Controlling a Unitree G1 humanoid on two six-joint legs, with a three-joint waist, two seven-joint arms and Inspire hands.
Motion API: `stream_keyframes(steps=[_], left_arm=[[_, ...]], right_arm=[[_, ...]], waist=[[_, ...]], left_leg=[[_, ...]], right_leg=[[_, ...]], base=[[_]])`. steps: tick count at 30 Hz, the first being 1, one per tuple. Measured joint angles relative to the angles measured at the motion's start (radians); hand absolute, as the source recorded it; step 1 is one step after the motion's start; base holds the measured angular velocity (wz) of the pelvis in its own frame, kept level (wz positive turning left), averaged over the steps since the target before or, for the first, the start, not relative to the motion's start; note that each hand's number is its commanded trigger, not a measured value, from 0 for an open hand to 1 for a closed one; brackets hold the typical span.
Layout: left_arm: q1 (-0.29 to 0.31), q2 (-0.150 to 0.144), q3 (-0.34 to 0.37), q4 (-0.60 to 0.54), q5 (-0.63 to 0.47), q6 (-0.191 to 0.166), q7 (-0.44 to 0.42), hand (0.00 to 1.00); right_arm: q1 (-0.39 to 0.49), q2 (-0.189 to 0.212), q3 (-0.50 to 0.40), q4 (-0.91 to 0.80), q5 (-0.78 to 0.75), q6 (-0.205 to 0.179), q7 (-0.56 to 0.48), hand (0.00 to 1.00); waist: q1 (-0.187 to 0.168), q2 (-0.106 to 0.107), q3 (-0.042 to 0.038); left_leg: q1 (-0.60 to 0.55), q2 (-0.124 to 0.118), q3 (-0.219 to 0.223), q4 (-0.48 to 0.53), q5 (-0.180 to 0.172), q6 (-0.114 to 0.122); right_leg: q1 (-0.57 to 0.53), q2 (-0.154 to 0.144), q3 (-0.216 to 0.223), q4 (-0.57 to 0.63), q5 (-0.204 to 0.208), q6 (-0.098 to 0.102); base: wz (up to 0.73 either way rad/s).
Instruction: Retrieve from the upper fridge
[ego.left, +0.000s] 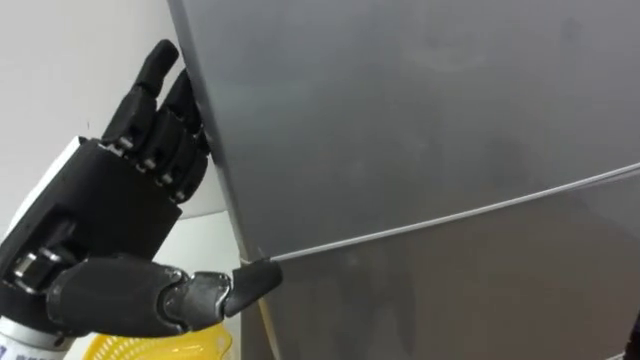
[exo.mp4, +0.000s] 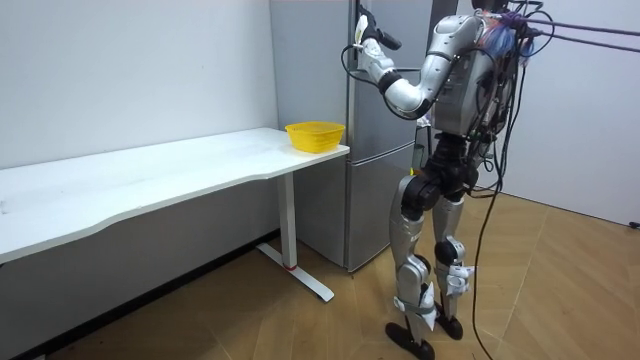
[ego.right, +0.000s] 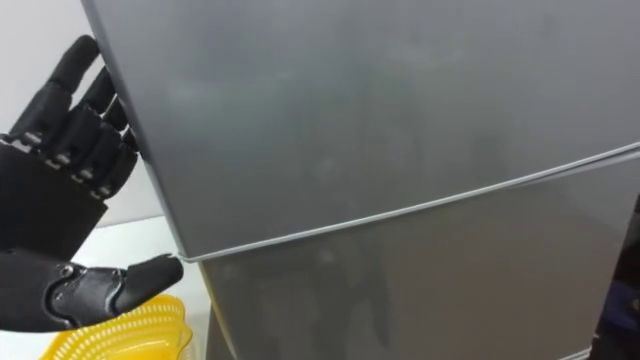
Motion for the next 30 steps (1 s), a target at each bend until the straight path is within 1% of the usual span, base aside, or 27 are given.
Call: stream_keyframes(steps=[4, 7, 11, 14, 15, 16, 17, 21, 22, 26, 30], left_arm=[[0.000, -0.001, -0.004, -0.001, 0.000, -0.002, -0.001, 0.00], [0.000, -0.003, -0.013, -0.001, 0.001, -0.004, 0.002, 0.00], [0.000, -0.005, -0.026, -0.001, 0.001, -0.005, 0.004, 0.00], [0.000, -0.005, -0.039, -0.001, 0.002, -0.005, 0.006, 0.00], [0.000, -0.005, -0.039, -0.001, 0.002, -0.005, 0.006, 0.35], [0.000, -0.005, -0.041, -0.001, 0.002, -0.004, 0.007, 0.88], [0.000, -0.005, -0.041, -0.001, 0.002, -0.004, 0.008, 1.00], [0.000, -0.007, -0.037, 0.002, 0.002, -0.006, 0.022, 1.00], [0.000, -0.009, -0.029, 0.005, 0.002, -0.006, 0.038, 1.00], [0.000, -0.010, 0.000, 0.011, 0.000, -0.007, 0.059, 1.00], [0.000, -0.013, -0.007, 0.011, -0.012, -0.016, 0.063, 1.00]], right_arm=[[-0.007, -0.003, 0.003, -0.001, -0.001, 0.012, 0.003, 0.00], [-0.023, -0.005, 0.011, 0.000, -0.005, 0.032, 0.008, 0.00], [-0.033, -0.008, 0.026, 0.002, -0.022, 0.032, 0.014, 0.00], [-0.035, -0.013, 0.038, 0.002, -0.024, 0.032, 0.013, 0.00], [-0.035, -0.013, 0.039, 0.002, -0.024, 0.032, 0.013, 0.00], [-0.035, -0.014, 0.040, 0.002, -0.024, 0.032, 0.013, 0.00], [-0.035, -0.014, 0.041, 0.002, -0.024, 0.032, 0.013, 0.00], [-0.037, -0.016, 0.048, 0.001, -0.024, 0.032, 0.012, 0.00], [-0.037, -0.016, 0.048, 0.002, -0.024, 0.032, 0.012, 0.00], [-0.038, -0.016, 0.048, 0.002, -0.024, 0.032, 0.012, 0.00], [-0.042, -0.016, 0.048, 0.002, -0.024, 0.032, 0.012, 0.00]], waist=[[0.001, -0.005, -0.0010], [0.001, -0.011, -0.0027], [0.000, -0.019, -0.0027], [0.001, -0.021, -0.0026], [0.001, -0.021, -0.0025], [0.001, -0.021, -0.0024], [0.001, -0.021, -0.0023], [0.001, -0.022, -0.0020], [0.002, -0.022, -0.0017], [0.002, -0.024, -0.0001], [0.001, -0.023, 0.0013]], left_leg=[[-0.005, 0.002, 0.004, -0.001, 0.000, 0.001], [-0.007, 0.002, 0.012, 0.000, 0.001, 0.001], [-0.007, 0.004, 0.013, -0.001, 0.001, 0.001], [-0.007, 0.004, 0.013, -0.001, 0.001, 0.001], [-0.007, 0.004, 0.013, -0.001, 0.001, 0.001], [-0.007, 0.004, 0.013, -0.001, 0.001, 0.001], [-0.007, 0.004, 0.013, -0.001, 0.001, 0.001], [-0.009, 0.004, 0.013, 0.000, 0.001, 0.001], [-0.009, 0.004, 0.012, 0.000, 0.001, 0.001], [-0.012, 0.003, 0.012, 0.000, 0.001, 0.001], [-0.017, 0.003, 0.012, 0.000, 0.001, 0.001]], right_leg=[[-0.010, -0.001, 0.002, 0.002, 0.000, 0.001], [-0.014, -0.001, 0.002, 0.002, 0.000, 0.001], [-0.014, -0.001, 0.002, 0.003, 0.000, 0.001], [-0.014, -0.002, 0.002, 0.004, 0.000, 0.001], [-0.014, -0.002, 0.002, 0.004, 0.000, 0.001], [-0.014, -0.002, 0.002, 0.004, 0.000, 0.001], [-0.014, -0.002, 0.002, 0.004, 0.000, 0.001], [-0.014, -0.002, 0.002, 0.003, 0.000, 0.001], [-0.014, -0.002, 0.002, 0.003, 0.000, 0.002], [-0.014, -0.003, 0.001, 0.002, 0.001, 0.003], [-0.013, -0.004, 0.002, 0.003, 0.002, 0.004]], base=[[0.00], [0.00], [0.00], [0.00], [0.00], [0.00], [0.00], [0.01], [0.03], [0.01], [0.00]])
